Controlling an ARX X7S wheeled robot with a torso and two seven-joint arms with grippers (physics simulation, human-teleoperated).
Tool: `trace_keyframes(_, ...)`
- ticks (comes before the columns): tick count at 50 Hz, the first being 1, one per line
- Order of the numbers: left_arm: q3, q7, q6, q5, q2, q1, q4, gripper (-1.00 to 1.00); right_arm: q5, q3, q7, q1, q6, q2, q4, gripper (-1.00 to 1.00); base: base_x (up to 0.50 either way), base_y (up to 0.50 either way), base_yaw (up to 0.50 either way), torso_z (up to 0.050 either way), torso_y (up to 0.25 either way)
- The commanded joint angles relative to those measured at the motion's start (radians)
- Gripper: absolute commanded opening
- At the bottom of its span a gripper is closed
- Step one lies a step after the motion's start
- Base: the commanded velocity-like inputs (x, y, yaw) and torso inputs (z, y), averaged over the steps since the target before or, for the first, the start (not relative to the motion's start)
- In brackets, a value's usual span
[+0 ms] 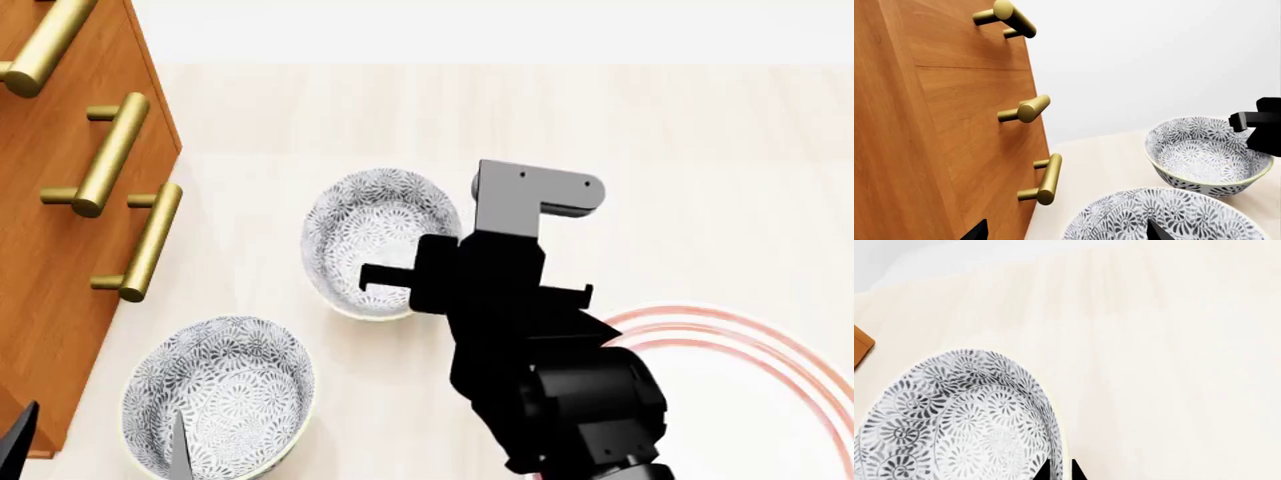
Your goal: Pick up the bowl and put it in the front on the plate.
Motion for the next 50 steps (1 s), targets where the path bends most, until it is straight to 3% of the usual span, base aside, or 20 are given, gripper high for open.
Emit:
trace_keyframes(1,-0.017,0.004,0.026,0.012,0.012,-0.001,-0.006,1.00,0.006,0.010,0.010,0.006,0.010,0.009,-0.046,-1.00,0.00,0.00,0.00,0.000,0.000)
trace_keyframes(31,-0.011,-0.004,0.024,0.001,0.007,-0.003,-0.010,1.00,0.139,0.125,0.164,0.013,0.114,0.245,-0.508,-1.00,0.00,0.00,0.00,0.000,0.000)
trace_keyframes(50,-0.004,-0.008,0.023,-0.005,0.006,-0.005,-0.013,1.00,0.318,0.224,0.260,-0.096,0.234,0.497,-0.911,-1.00,0.00,0.00,0.00,0.000,0.000)
